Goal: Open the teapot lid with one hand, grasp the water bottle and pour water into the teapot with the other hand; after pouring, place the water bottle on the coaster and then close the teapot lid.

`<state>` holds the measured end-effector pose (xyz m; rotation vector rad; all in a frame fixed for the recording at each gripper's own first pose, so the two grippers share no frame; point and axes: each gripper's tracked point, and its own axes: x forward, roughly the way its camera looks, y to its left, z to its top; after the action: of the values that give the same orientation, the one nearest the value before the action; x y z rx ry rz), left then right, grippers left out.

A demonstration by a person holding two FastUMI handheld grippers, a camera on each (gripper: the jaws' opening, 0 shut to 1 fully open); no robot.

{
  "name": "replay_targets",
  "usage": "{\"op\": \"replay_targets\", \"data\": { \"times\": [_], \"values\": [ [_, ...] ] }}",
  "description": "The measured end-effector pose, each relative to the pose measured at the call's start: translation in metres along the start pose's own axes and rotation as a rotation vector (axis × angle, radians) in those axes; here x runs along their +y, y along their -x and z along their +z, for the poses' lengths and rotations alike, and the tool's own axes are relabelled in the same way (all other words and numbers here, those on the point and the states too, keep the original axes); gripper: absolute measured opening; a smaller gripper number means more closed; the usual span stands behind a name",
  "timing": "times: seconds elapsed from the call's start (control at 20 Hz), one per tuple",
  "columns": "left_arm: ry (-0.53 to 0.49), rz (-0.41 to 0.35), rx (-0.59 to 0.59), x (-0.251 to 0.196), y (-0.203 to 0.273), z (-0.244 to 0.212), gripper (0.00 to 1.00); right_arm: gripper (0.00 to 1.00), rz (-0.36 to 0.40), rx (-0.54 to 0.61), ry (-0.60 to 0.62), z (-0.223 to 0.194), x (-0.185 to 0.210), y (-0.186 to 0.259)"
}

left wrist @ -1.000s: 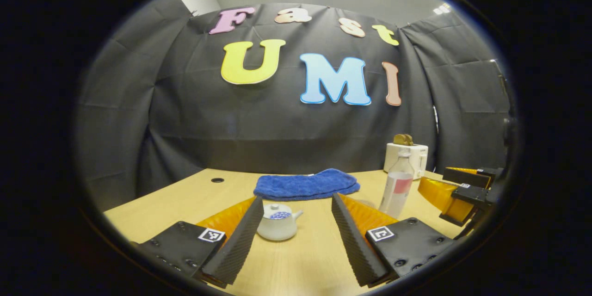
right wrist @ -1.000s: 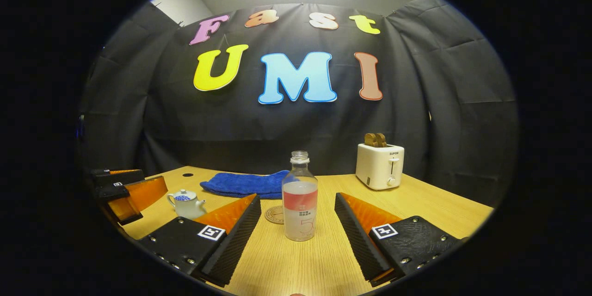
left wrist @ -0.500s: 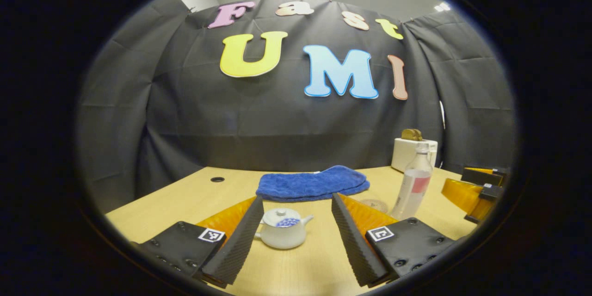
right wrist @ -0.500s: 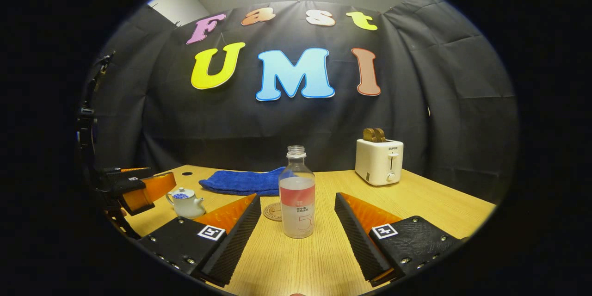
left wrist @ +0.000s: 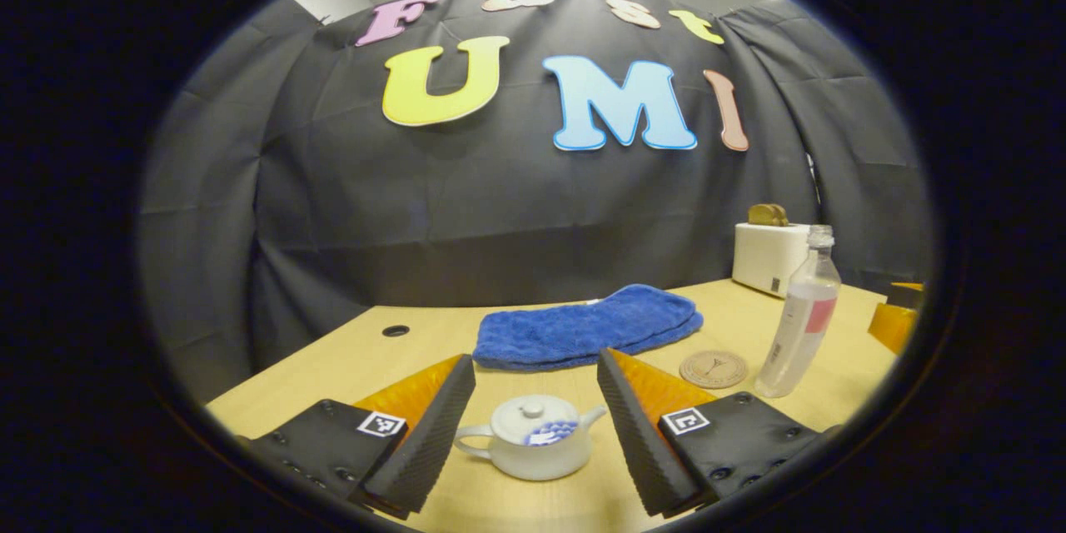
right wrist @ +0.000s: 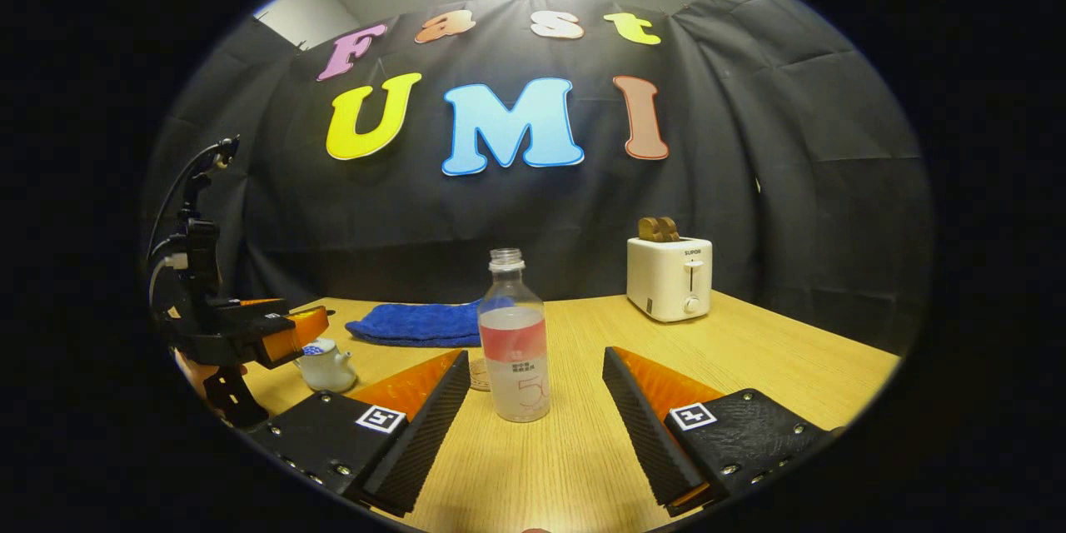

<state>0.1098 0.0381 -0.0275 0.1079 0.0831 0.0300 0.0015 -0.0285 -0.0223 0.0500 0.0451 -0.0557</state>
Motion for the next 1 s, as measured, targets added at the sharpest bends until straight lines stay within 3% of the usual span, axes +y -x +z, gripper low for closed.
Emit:
{"op": "replay_targets", "data": {
  "times": [0.2, 0.5, 0.7, 0.8, 1.0],
  "values": [
    [0.02, 0.003, 0.027, 0.003, -0.012, -0.012, 0.98, 0.99, -0.015, 0.018, -0.019, -0.007, -0.009, -0.002],
    [0.023, 0.017, 0.064, 0.008, -0.022, -0.027, 0.76, 0.99, -0.03, 0.022, -0.021, -0.01, -0.017, -0.004],
    [0.017, 0.013, 0.077, 0.006, -0.024, -0.032, 0.75, 0.99, -0.041, 0.035, -0.022, -0.016, -0.022, -0.005],
    [0.017, 0.018, 0.084, 0.007, -0.026, -0.035, 0.53, 0.99, -0.046, 0.04, -0.028, -0.018, -0.025, -0.005],
    [0.012, 0.026, 0.085, 0.007, -0.028, -0.036, 0.48, 0.99, -0.058, 0.041, -0.032, -0.018, -0.03, -0.004]
  ]
}}
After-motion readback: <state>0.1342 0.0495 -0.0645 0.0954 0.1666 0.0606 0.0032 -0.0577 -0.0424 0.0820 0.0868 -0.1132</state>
